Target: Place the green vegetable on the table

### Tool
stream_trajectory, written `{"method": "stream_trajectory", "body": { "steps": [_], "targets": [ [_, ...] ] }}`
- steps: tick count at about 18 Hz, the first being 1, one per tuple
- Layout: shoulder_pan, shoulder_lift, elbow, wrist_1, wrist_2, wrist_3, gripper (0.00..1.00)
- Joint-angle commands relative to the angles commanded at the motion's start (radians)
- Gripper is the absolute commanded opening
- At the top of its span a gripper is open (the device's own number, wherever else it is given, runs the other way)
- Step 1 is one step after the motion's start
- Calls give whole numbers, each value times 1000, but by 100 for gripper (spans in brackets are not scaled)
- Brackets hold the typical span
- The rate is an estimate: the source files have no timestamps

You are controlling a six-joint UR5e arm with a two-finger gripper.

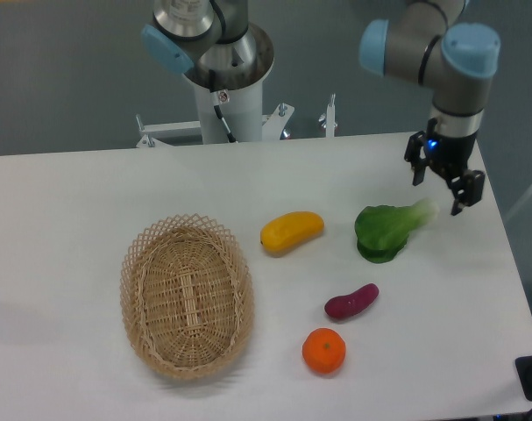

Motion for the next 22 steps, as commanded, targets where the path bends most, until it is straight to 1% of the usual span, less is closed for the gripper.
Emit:
{"method": "stream_trajectory", "body": {
  "steps": [1, 3, 4, 6, 7, 9, 11, 14, 17, 22],
  "targets": [
    [5, 9, 37, -50, 0, 2, 100],
    [12, 11, 133, -190, 2, 15, 100],
    [17, 9, 167, -242, 3, 18, 100],
    [29, 2, 215, -304, 2, 35, 100],
    [40, 0, 226, -330, 0, 84, 100],
    [83, 5, 224, -341, 0, 205, 100],
    [124, 6, 224, -346, 0, 258, 100],
    [153, 6, 220, -336, 2, 369, 100],
    [161, 6, 218, -333, 3, 383, 100],
    [147, 11, 214, -336, -3, 365, 100]
  ]
}}
